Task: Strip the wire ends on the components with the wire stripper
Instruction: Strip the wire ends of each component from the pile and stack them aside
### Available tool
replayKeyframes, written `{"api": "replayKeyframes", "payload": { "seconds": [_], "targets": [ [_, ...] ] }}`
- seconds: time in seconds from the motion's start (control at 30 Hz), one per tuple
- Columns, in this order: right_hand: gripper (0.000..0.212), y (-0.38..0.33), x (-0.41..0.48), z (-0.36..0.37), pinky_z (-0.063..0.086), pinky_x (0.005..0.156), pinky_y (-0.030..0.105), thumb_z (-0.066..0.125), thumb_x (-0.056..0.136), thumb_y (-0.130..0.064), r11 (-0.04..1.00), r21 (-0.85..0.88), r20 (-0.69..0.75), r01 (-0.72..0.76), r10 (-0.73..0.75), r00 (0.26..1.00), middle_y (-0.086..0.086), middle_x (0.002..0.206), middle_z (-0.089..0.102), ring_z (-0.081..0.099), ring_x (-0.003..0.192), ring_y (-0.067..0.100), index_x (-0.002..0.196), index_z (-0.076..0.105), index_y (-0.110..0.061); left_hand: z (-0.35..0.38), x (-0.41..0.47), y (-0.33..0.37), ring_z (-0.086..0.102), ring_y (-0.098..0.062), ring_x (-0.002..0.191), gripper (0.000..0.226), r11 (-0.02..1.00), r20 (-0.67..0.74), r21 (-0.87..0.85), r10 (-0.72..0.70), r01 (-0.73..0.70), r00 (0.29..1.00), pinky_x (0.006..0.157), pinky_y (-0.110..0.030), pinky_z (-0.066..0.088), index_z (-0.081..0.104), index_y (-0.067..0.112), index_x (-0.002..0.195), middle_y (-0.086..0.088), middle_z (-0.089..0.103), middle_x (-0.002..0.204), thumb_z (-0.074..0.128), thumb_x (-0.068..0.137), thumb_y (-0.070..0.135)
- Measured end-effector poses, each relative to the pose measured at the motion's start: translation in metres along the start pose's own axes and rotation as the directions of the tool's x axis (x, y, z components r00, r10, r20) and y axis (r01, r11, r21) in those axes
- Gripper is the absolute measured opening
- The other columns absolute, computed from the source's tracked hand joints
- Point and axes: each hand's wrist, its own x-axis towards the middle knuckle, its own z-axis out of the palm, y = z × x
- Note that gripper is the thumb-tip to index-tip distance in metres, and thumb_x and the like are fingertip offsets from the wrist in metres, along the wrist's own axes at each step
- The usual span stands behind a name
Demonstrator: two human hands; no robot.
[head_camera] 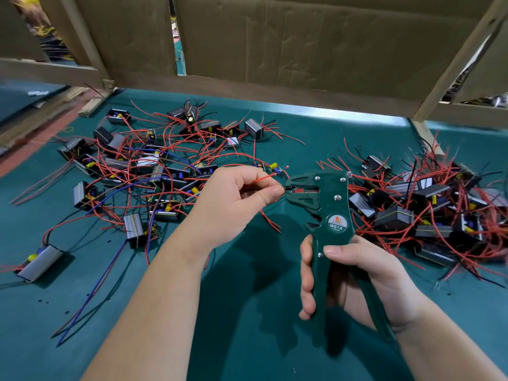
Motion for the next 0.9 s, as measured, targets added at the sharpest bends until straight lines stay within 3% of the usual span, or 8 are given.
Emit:
{"api": "replayKeyframes", "payload": {
  "seconds": [0.1, 0.27, 0.33, 0.47, 0.53, 0.67, 0.77, 0.9],
  "targets": [
    [0.029, 0.003, 0.002, 0.005, 0.052, 0.059, 0.045, 0.076, 0.068, -0.028, 1.0, -0.011, -0.067, 0.002, -0.002, 0.998, 0.022, 0.067, 0.056, 0.058, 0.053, 0.032, 0.08, 0.062, -0.005, 0.002, 0.0, 0.003, 0.053, 0.003, 0.062, 0.005, 0.998, 0.003, -0.054, -0.042, 0.042, 0.999, 0.063, -0.01, 0.042, 0.067, 0.027, 0.08, 0.014, 0.063, 0.068, 0.069, 0.081, 0.022],
    [0.027, 0.007, 0.006, 0.01, 0.042, 0.042, 0.03, 0.076, 0.059, -0.023, 1.0, -0.01, -0.325, 0.005, -0.008, 0.946, 0.015, 0.054, 0.044, 0.041, 0.035, 0.022, 0.064, 0.054, -0.008, 0.001, 0.0, -0.001, 0.048, 0.008, 0.052, 0.029, 0.997, -0.015, 0.055, -0.057, 0.057, 0.998, 0.057, -0.007, 0.037, 0.065, 0.015, 0.118, 0.011, 0.072, 0.085, 0.052, 0.095, 0.027],
    [0.03, 0.008, 0.009, 0.012, 0.04, 0.041, 0.029, 0.07, 0.062, -0.035, 0.999, 0.023, -0.35, 0.022, -0.013, 0.937, 0.014, 0.054, 0.044, 0.04, 0.034, 0.023, 0.064, 0.054, -0.009, 0.002, 0.0, -0.003, 0.055, 0.017, 0.066, 0.023, 0.984, -0.008, 0.169, -0.051, 0.052, 0.999, 0.069, -0.004, 0.039, 0.069, 0.014, 0.114, 0.011, 0.073, 0.09, 0.054, 0.097, 0.016],
    [0.022, 0.005, 0.013, 0.008, 0.053, 0.05, 0.038, 0.061, 0.064, -0.027, 0.968, 0.188, -0.358, 0.165, -0.089, 0.93, 0.015, 0.062, 0.054, 0.055, 0.048, 0.029, 0.073, 0.06, -0.007, 0.008, -0.001, -0.006, 0.051, -0.002, 0.054, 0.022, 0.976, -0.037, 0.196, -0.085, 0.091, 0.996, 0.055, -0.023, 0.04, 0.075, 0.023, 0.086, 0.008, 0.074, 0.078, 0.057, 0.096, 0.017],
    [0.026, 0.001, 0.013, 0.002, 0.057, 0.059, 0.044, 0.059, 0.063, -0.025, 0.94, 0.248, -0.35, 0.234, -0.138, 0.927, 0.017, 0.069, 0.058, 0.061, 0.059, 0.033, 0.08, 0.061, -0.005, 0.009, -0.001, -0.005, 0.052, 0.0, 0.052, 0.026, 0.988, -0.076, 0.09, -0.118, 0.124, 0.99, 0.052, -0.017, 0.04, 0.072, 0.026, 0.078, 0.011, 0.073, 0.076, 0.057, 0.096, 0.014],
    [0.045, 0.003, 0.009, -0.001, 0.057, 0.065, 0.049, 0.077, 0.048, -0.025, 0.914, 0.255, -0.294, 0.316, -0.238, 0.926, 0.022, 0.086, 0.064, 0.065, 0.068, 0.038, 0.086, 0.068, -0.003, 0.017, 0.001, 0.002, 0.053, 0.002, 0.056, 0.025, 0.923, -0.077, -0.316, -0.254, 0.218, 0.964, 0.058, -0.01, 0.045, 0.07, 0.025, 0.093, 0.008, 0.072, 0.071, 0.054, 0.095, 0.006],
    [0.058, 0.007, 0.009, 0.004, 0.055, 0.071, 0.052, 0.084, 0.049, -0.03, 0.929, 0.199, -0.153, 0.312, -0.285, 0.946, 0.027, 0.1, 0.066, 0.066, 0.073, 0.039, 0.098, 0.072, -0.002, 0.026, 0.001, 0.008, 0.056, 0.0, 0.058, 0.022, 0.775, -0.025, -0.585, -0.315, 0.241, 0.949, 0.06, -0.012, 0.048, 0.069, 0.015, 0.099, 0.006, 0.07, 0.071, 0.052, 0.093, 0.004],
    [0.067, 0.011, 0.009, 0.011, 0.052, 0.074, 0.052, 0.079, 0.062, -0.031, 0.97, 0.119, 0.038, 0.212, -0.217, 0.975, 0.036, 0.08, 0.063, 0.064, 0.075, 0.042, 0.119, 0.064, -0.001, 0.034, 0.001, 0.015, 0.054, -0.004, 0.058, 0.026, 0.506, 0.056, -0.827, -0.359, 0.245, 0.932, 0.045, -0.016, 0.043, 0.068, 0.012, 0.104, 0.006, 0.064, 0.073, 0.057, 0.08, 0.015]
  ]
}}
